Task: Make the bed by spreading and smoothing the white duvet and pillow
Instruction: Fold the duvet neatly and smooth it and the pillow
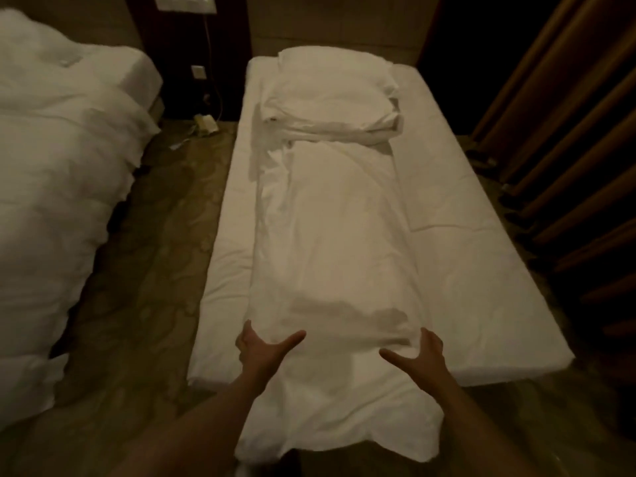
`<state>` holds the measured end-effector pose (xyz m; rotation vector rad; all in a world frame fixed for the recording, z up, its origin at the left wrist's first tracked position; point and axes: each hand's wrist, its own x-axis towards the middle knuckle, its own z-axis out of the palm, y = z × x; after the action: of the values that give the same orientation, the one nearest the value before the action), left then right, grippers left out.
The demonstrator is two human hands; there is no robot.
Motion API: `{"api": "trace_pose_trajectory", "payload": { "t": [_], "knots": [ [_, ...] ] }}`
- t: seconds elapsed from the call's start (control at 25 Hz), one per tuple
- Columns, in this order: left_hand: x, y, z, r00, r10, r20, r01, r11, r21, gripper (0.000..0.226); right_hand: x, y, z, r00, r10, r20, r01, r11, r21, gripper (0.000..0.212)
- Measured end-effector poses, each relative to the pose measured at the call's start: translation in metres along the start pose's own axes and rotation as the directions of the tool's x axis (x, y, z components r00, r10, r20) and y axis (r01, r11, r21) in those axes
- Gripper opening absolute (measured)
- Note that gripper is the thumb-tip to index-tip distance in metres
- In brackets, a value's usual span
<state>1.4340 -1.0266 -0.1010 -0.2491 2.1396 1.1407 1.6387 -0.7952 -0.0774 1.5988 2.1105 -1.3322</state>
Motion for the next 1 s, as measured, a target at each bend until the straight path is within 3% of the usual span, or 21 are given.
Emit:
{"api": "trace_pose_trajectory", "payload": {
  "t": [0.16,0.28,0.48,0.64,0.92,1.0],
  "knots": [
    [0.025,-0.031,-0.001,0.999,-0.046,0.005,0.045,0.999,0.022,0.155,0.017,0.047,0.001,0.993,0.109,-0.052,-0.105,0.991,0.087,0.165],
    [0.049,-0.049,0.011,0.999,-0.048,0.002,0.047,0.995,0.084,0.167,0.053,0.080,-0.003,0.992,0.106,-0.063,-0.100,0.991,0.090,0.175],
    [0.086,-0.084,0.055,0.993,-0.084,-0.079,0.089,0.994,0.061,0.175,0.127,0.122,0.008,0.997,0.065,0.039,-0.070,0.989,0.130,0.179],
    [0.100,-0.100,0.074,0.985,-0.111,-0.130,0.122,0.989,0.085,0.175,0.158,0.139,0.026,0.998,0.031,0.049,-0.037,0.993,0.113,0.171],
    [0.117,-0.113,0.085,0.980,-0.107,-0.169,0.133,0.980,0.148,0.177,0.169,0.160,0.025,0.993,0.067,0.096,-0.093,0.951,0.296,0.170],
    [0.116,-0.115,0.083,0.982,-0.087,-0.169,0.107,0.988,0.115,0.169,0.169,0.160,0.026,0.992,0.085,0.090,-0.108,0.950,0.292,0.156]
  ]
}}
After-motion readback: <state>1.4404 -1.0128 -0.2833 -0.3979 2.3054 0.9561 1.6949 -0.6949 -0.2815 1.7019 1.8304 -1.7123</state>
